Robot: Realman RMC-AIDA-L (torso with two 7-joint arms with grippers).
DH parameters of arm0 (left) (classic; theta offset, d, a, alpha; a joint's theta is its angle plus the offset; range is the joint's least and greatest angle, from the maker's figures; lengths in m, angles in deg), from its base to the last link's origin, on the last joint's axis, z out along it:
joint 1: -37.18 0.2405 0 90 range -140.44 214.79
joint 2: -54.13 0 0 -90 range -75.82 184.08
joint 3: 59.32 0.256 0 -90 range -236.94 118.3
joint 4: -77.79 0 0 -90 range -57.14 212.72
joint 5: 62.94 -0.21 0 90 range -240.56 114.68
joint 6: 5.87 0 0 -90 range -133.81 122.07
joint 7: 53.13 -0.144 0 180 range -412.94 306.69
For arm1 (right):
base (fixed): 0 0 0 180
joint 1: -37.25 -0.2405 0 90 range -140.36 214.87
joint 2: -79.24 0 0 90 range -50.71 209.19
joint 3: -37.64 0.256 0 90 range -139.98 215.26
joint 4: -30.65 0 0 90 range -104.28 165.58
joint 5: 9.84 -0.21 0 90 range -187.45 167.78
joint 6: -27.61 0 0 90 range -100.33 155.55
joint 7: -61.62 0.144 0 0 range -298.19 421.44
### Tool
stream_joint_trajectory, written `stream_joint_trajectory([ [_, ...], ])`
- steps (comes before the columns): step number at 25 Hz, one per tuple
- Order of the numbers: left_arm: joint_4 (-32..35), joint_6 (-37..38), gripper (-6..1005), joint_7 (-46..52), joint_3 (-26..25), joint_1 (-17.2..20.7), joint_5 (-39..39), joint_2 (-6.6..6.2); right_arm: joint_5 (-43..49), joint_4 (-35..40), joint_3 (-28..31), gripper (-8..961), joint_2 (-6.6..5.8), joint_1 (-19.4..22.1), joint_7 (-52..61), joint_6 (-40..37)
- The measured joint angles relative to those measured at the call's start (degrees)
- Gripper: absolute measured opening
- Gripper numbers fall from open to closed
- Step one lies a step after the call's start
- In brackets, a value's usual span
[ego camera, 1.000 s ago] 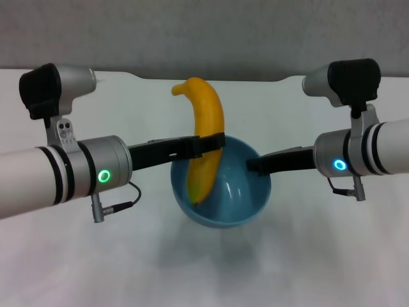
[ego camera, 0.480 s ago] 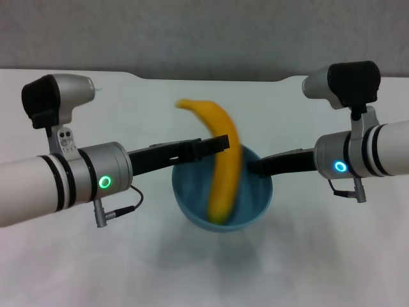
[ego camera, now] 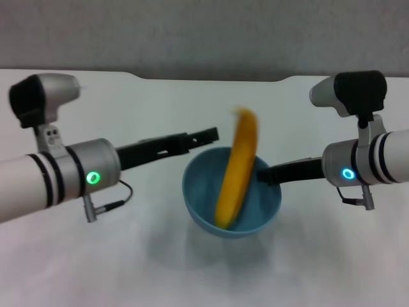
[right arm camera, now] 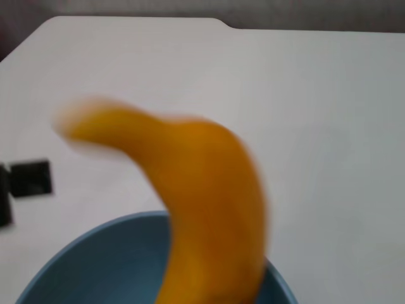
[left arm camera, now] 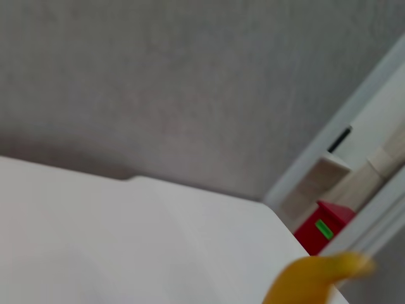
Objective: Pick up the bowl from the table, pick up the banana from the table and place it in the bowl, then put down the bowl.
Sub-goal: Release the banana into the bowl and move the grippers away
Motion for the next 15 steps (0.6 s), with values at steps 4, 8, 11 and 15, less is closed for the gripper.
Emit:
stream_joint_trajectory([
  [4,-0.2,-0.2,817,-1.5,-3.2,1.3,-1.0,-0.12,2.9,0.2,0.8,38,-0.06,0.3,0.3,0.4],
  [8,-0.3,0.0,821,-5.9,-5.9,2.7,-2.5,-0.15,7.6,1.8,4.0,38,-0.06,-0.4,1.0,2.0],
  [11,1.1,2.4,824,-13.0,-6.1,3.1,-2.8,-0.12,8.5,3.2,5.9,38,-0.11,-2.3,1.0,2.4],
  [15,2.7,3.5,828,-14.2,-5.8,2.8,-2.8,-0.11,9.1,7.4,7.4,38,-0.13,-7.2,0.7,2.5],
])
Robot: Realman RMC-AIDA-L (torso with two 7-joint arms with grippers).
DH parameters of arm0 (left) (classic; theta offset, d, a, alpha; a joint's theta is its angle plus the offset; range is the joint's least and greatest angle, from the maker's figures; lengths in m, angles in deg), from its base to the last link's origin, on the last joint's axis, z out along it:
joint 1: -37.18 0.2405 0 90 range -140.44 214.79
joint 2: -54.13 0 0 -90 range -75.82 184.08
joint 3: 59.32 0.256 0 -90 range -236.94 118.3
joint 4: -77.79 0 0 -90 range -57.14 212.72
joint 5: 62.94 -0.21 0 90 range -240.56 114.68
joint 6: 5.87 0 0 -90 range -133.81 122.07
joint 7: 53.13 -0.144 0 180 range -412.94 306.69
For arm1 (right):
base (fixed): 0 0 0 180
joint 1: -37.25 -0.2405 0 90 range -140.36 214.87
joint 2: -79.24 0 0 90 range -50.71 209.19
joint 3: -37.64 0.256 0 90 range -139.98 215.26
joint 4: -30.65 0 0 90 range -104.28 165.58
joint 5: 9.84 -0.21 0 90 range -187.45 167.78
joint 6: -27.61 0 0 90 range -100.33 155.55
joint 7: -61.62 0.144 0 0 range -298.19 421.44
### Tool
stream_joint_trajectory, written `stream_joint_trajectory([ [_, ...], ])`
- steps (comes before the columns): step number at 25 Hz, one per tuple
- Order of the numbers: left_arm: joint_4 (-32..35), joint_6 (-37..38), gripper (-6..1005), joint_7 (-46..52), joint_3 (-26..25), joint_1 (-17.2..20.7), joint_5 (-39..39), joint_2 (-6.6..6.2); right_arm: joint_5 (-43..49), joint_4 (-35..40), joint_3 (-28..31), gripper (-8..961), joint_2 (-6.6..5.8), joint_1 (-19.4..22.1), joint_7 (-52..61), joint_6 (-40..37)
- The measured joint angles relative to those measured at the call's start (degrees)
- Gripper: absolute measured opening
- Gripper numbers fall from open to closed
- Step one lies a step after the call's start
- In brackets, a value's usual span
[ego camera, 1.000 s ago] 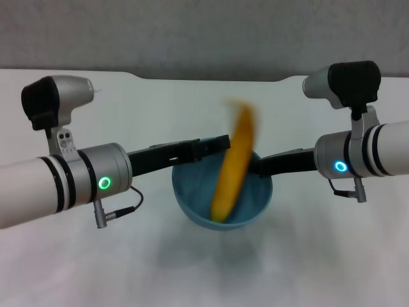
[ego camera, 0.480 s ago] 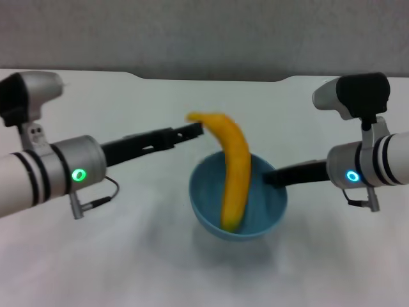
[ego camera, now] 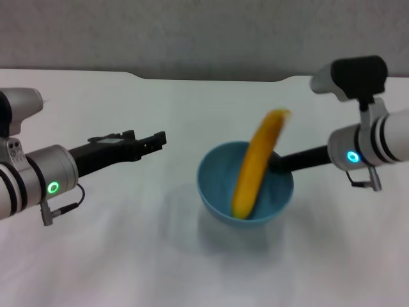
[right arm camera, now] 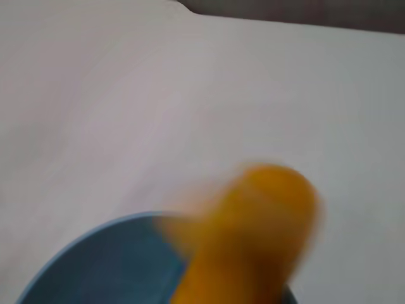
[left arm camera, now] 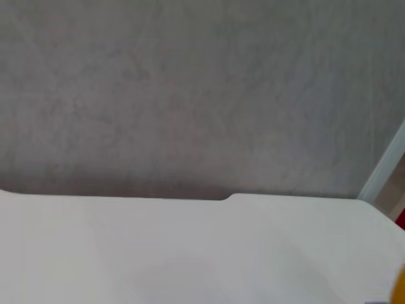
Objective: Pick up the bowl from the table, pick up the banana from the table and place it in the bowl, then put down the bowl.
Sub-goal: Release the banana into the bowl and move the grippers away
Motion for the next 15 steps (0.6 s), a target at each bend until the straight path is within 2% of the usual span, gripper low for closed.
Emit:
stream_joint_trajectory([
  [7,0.5,0.4,835,-0.1,0.1,-0.3,-0.2,0.03,1.4,4.1,3.6,38,-0.13,-3.2,0.0,-0.1],
  [12,-0.4,1.5,840,0.6,0.1,-0.6,-7.1,0.08,2.6,10.2,4.4,38,-0.18,-6.7,-0.1,-1.4],
  [15,-1.0,3.0,843,1.8,0.2,-0.7,-10.1,0.13,2.8,11.8,4.4,38,-0.19,-7.4,-0.1,-3.0],
])
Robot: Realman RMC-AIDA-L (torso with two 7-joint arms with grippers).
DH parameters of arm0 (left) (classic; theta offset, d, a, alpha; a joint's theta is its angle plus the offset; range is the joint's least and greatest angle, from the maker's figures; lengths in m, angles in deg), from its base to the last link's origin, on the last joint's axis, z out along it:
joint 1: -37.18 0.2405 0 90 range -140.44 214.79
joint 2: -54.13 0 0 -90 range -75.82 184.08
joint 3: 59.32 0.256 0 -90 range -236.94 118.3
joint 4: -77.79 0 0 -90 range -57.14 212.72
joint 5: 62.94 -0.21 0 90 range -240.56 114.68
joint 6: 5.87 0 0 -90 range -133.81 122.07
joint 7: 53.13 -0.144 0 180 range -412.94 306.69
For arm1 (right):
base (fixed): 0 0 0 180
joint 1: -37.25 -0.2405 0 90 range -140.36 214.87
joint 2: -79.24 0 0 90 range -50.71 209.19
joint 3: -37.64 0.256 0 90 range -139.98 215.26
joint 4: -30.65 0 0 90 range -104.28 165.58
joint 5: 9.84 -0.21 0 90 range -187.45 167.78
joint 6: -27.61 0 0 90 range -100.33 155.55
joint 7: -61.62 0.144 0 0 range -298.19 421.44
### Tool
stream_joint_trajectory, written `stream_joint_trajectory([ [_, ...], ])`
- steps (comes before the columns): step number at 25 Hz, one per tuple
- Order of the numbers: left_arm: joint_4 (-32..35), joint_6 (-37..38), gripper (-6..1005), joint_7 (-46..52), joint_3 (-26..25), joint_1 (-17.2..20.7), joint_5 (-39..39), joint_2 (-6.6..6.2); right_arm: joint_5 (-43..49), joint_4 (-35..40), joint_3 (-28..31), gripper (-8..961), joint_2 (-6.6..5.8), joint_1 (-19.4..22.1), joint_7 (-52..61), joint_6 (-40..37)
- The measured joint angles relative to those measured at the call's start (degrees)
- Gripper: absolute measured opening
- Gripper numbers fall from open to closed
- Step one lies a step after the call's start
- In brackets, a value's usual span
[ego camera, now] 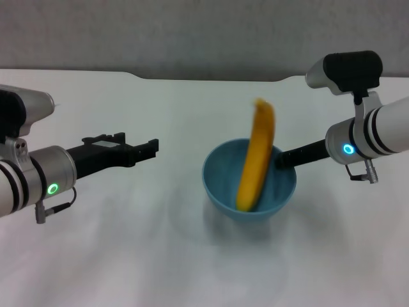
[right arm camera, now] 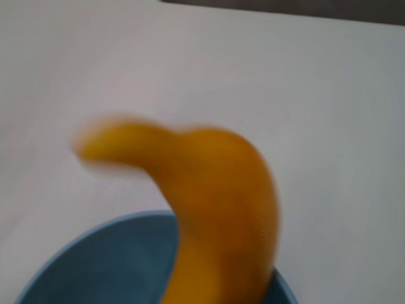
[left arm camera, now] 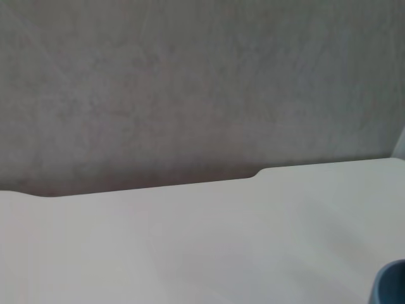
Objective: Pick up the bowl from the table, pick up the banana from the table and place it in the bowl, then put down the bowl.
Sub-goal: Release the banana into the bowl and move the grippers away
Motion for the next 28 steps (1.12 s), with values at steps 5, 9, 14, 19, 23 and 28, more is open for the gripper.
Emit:
stream_joint_trajectory([
  [5,0.5,1.7,848,0.9,-0.6,-0.8,-2.8,-0.18,-0.4,1.3,-0.1,38,0.34,-0.1,-0.1,-2.9],
  [9,0.8,2.3,851,1.1,-0.6,-1.5,-3.2,-0.18,-0.6,2.4,-0.1,38,0.41,-0.1,-0.1,-3.5],
  [14,0.9,2.8,854,1.2,-0.5,-1.8,-3.2,-0.12,-0.8,3.0,-0.1,38,0.58,0.7,-0.3,-4.0],
  [19,2.2,3.3,858,1.7,-0.5,-1.9,-3.2,-0.08,-0.8,4.2,0.0,38,0.72,1.1,-0.7,-4.7],
  [23,3.0,4.8,860,1.7,-0.1,-2.0,-3.2,0.10,-0.8,4.5,0.0,38,0.72,1.9,-0.7,-5.7],
  [28,4.8,6.4,864,2.2,0.0,-2.2,-3.0,0.16,-0.8,4.4,0.0,38,0.71,2.2,-0.7,-6.1],
])
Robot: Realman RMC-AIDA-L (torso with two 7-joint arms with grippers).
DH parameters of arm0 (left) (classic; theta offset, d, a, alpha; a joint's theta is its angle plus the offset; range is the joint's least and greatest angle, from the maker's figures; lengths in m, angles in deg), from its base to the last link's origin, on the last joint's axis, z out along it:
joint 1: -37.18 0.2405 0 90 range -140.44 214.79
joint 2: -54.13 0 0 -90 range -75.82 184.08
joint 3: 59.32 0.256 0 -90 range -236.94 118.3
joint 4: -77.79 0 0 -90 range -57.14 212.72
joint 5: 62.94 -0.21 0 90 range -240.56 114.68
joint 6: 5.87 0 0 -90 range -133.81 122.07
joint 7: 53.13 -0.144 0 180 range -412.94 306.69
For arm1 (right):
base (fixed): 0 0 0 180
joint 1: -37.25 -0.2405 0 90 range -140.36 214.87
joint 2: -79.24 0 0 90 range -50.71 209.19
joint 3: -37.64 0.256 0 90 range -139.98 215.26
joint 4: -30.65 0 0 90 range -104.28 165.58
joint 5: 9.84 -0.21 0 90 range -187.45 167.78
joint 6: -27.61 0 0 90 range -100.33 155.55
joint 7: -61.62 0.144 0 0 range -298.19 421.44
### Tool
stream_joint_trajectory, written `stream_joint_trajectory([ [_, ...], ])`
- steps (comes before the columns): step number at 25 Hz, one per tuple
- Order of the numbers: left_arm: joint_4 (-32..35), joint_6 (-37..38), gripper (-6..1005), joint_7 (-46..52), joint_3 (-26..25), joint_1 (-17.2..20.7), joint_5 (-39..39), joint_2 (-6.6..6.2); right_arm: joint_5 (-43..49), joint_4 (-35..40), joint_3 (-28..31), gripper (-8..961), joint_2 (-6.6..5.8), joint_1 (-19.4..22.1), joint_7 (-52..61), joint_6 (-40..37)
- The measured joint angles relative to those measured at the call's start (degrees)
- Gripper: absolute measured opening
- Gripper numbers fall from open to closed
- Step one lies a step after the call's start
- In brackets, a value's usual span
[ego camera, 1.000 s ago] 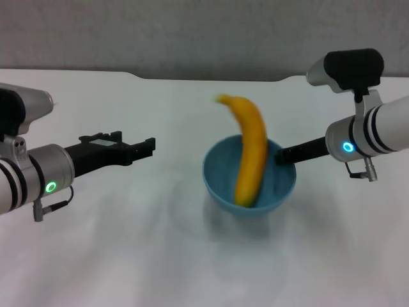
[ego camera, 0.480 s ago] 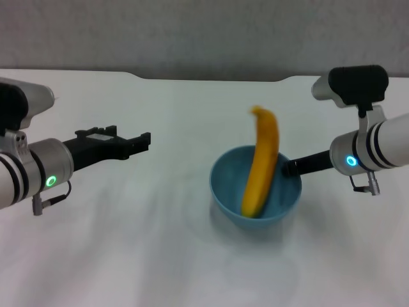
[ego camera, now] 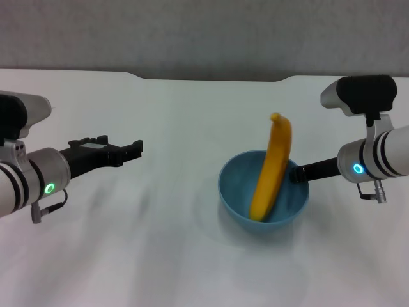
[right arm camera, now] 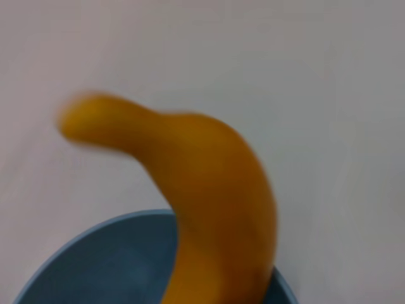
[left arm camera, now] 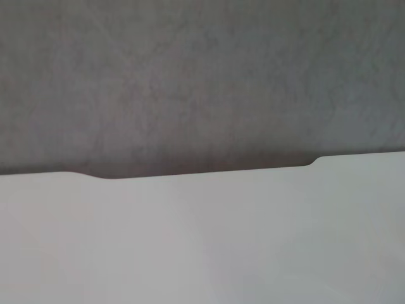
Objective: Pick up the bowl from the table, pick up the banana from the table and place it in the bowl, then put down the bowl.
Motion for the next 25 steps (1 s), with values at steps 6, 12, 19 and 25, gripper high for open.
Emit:
stream_joint_trajectory([
  [6,-0.1,0.1,869,0.1,0.0,0.0,0.3,-0.02,0.0,-0.1,0.0,38,-0.08,0.1,0.0,-0.5],
  [12,0.5,0.2,876,-0.1,-0.1,-0.2,0.0,-0.06,0.0,-4.7,-0.5,138,-0.07,3.6,-1.1,-1.7],
  [19,0.5,1.1,873,-0.1,-0.5,0.4,0.2,-0.09,0.0,-15.8,-2.1,366,0.26,11.1,-2.7,-2.3],
  [25,0.2,1.7,871,-0.4,-0.4,1.6,0.3,-0.10,0.3,-30.3,-8.6,498,0.12,20.0,-2.9,-3.8],
])
